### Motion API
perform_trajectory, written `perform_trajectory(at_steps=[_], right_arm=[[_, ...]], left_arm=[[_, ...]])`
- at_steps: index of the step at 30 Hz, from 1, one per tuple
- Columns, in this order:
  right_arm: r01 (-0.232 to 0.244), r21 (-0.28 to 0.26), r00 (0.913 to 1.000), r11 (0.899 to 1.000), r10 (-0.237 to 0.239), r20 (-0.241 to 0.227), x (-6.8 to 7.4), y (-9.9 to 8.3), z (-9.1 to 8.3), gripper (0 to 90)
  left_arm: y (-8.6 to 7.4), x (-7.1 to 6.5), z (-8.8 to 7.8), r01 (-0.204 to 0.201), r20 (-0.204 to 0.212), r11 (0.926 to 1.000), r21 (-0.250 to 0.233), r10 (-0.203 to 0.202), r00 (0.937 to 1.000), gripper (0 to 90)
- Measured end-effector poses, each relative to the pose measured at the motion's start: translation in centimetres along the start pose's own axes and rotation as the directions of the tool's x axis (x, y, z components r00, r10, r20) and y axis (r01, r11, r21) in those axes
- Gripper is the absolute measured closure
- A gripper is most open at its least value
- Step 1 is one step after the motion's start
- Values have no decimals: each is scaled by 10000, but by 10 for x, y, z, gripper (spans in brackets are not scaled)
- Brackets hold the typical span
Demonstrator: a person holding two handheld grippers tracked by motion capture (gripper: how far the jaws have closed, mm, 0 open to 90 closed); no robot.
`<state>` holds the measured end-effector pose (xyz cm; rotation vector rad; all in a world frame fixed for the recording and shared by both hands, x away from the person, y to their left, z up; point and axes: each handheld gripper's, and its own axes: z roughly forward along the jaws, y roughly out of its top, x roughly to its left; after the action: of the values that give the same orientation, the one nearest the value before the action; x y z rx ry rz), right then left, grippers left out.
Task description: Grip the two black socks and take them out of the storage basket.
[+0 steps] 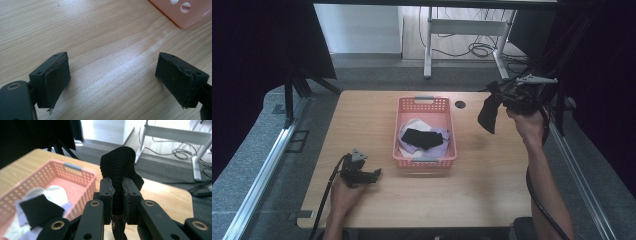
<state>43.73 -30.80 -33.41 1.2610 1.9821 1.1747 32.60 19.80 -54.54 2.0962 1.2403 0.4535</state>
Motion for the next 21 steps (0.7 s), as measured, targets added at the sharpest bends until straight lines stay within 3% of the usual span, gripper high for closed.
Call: perform_trajectory(at_steps=[10, 21], right_arm=[[-218, 648, 9997, 9977, 213, 73, -11, -41, 17, 789], [-247, 1711, 9997, 9849, 258, -42, -9, -89, 47, 785]], left_arm=[[0, 0, 0, -1, 2, 10000, 2, 1, 10000, 121], [0, 0, 0, 6, -1, 10000, -7, -6, 10000, 121]])
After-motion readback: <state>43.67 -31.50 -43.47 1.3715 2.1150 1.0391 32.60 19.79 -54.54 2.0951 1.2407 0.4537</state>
